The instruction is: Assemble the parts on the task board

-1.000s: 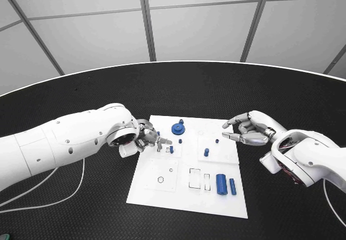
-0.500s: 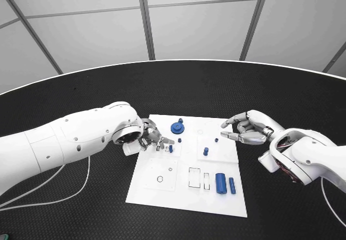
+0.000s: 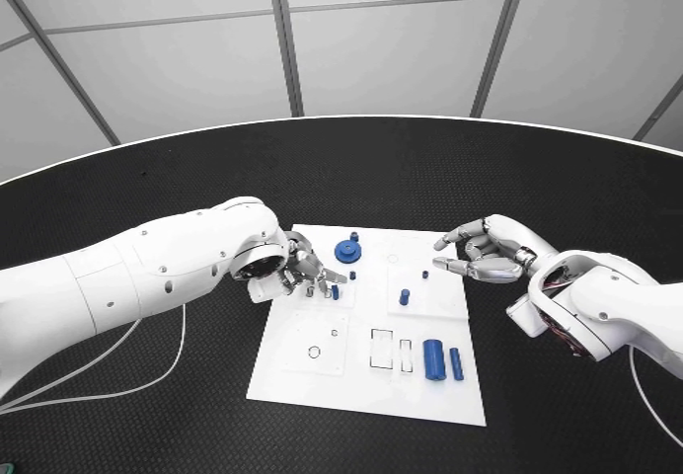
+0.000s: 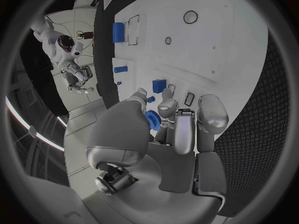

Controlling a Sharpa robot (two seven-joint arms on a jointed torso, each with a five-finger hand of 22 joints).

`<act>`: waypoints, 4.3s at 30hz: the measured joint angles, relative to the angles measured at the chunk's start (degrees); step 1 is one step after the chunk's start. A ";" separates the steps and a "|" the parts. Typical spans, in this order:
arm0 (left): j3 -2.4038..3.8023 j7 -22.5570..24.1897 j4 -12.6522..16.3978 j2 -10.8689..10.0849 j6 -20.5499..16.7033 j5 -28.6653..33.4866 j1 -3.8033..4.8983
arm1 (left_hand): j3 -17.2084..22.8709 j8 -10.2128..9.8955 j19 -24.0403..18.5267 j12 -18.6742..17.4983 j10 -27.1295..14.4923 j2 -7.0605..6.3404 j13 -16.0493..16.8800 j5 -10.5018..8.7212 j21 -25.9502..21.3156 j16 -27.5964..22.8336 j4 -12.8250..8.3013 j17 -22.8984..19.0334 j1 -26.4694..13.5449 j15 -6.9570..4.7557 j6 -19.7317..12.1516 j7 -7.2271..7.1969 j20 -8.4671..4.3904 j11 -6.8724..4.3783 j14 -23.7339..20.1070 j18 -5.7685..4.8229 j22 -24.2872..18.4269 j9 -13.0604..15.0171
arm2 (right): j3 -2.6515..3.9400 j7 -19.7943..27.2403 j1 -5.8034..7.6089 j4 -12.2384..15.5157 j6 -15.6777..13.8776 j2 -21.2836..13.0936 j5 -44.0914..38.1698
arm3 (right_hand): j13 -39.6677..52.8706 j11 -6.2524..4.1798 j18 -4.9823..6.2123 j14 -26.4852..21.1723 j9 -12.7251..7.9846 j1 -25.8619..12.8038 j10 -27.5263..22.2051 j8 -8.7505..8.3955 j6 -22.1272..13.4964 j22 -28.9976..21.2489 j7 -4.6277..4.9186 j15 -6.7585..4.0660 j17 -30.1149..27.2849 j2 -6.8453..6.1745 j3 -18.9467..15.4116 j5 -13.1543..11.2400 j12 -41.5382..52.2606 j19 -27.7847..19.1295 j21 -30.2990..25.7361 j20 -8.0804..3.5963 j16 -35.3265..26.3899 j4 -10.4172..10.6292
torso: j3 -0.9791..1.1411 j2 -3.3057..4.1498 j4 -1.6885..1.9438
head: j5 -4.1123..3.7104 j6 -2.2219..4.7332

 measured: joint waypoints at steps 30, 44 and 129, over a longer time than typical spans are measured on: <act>0.00 -0.18 -2.15 2.14 2.73 -0.01 0.00 | -0.31 0.00 0.00 -1.11 -1.35 1.87 -1.98 0.00 0.21 -0.21 0.00 -0.01 2.57 0.01 -0.50 0.10 0.00 0.11 0.00 0.00 0.15 -0.01 | 0.00 0.16 0.00 -0.23 -0.09 0.48 0.00 | 0.03 0.00 0.00 0.19 0.03 0.00 0.00 0.23 0.00 0.00 0.00 -0.19 -0.01 0.00 0.00 0.18 -0.87 0.00 -0.88 0.00 -0.33 0.00 | -0.09 0.06 0.10 | -0.26 -0.55; 0.00 0.01 -2.51 2.48 4.40 0.00 0.00 | 0.82 0.00 0.00 -2.46 -2.78 2.58 -4.22 0.00 0.21 -0.21 0.01 -0.01 3.96 0.00 -0.71 0.30 0.01 0.11 0.00 0.01 0.09 -0.07 | -0.01 0.05 0.00 -0.08 0.24 0.52 0.00 | 0.02 0.00 0.00 0.19 0.02 0.00 0.00 0.23 0.00 0.00 0.00 -0.19 -0.02 0.00 0.00 0.18 -0.87 0.00 -0.88 0.00 -0.33 0.00 | -0.08 0.09 0.07 | -0.22 -1.03; -0.01 4.65 1.24 -0.53 3.46 -9.57 -0.02 | 42.55 5.13 -0.20 -1.06 0.52 -8.02 -3.26 4.87 1.54 -0.66 -2.72 0.00 3.76 -0.20 -1.27 -0.09 0.20 -0.31 -0.21 0.01 2.26 0.96 | -0.01 0.00 -0.01 -0.79 1.03 0.88 0.00 | 0.04 0.00 0.00 0.19 0.00 0.00 0.00 0.45 0.00 0.00 0.00 -0.19 0.00 0.00 0.00 0.45 -0.87 0.21 -0.88 -0.21 -0.33 0.00 | 0.03 0.07 0.03 | 0.05 -2.11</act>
